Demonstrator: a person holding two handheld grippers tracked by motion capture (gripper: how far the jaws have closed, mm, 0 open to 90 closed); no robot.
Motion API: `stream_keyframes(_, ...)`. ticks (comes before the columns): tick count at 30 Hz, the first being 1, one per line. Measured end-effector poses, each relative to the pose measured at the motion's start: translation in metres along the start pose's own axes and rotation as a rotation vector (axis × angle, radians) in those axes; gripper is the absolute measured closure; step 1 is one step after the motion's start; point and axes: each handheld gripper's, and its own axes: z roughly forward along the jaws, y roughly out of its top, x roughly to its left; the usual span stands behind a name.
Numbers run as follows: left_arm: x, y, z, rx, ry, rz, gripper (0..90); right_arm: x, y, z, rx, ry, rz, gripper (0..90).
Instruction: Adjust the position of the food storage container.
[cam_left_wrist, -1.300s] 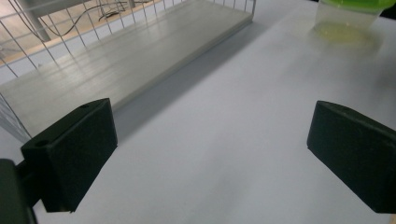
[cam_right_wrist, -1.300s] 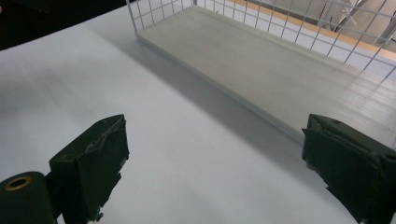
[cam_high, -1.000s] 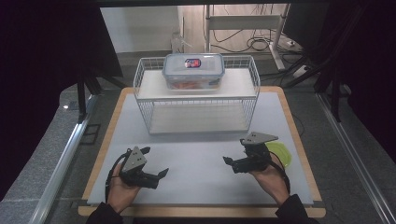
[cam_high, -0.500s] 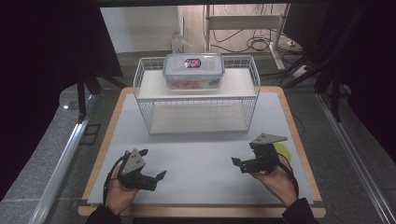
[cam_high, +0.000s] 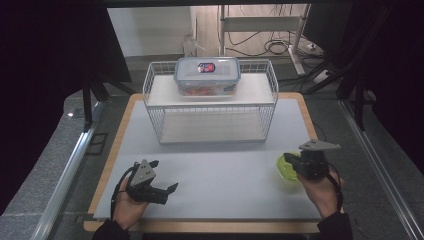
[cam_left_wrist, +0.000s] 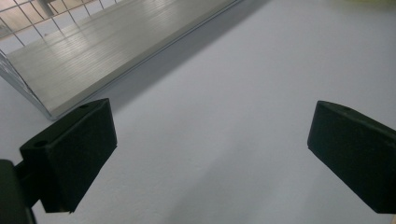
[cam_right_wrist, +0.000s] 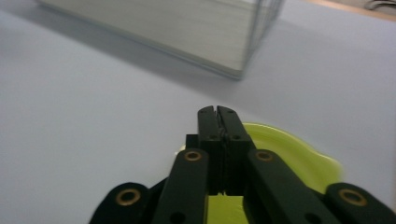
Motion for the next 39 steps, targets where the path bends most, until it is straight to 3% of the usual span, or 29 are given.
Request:
stream_keyframes(6,0.000,0.000,0.000,0.006,-0.001,-0.001,1.6,-0.031,-0.011,-0.013,-0.006,-0.099,0.062,89.8)
stream_keyframes(15,0.000,-0.001,0.002,0.020,-0.004,-0.003,1.8,-0.059,-0.032,-0.010,0.049,-0.160,0.133,89.7)
stream_keyframes(23,-0.001,-0.001,0.003,0.028,-0.010,-0.002,1.8,-0.061,-0.044,-0.005,0.109,-0.155,0.151,89.6)
stream_keyframes(39,-0.001,-0.001,0.005,0.039,-0.018,-0.002,1.8,-0.049,-0.049,-0.005,0.114,-0.086,0.181,89.6)
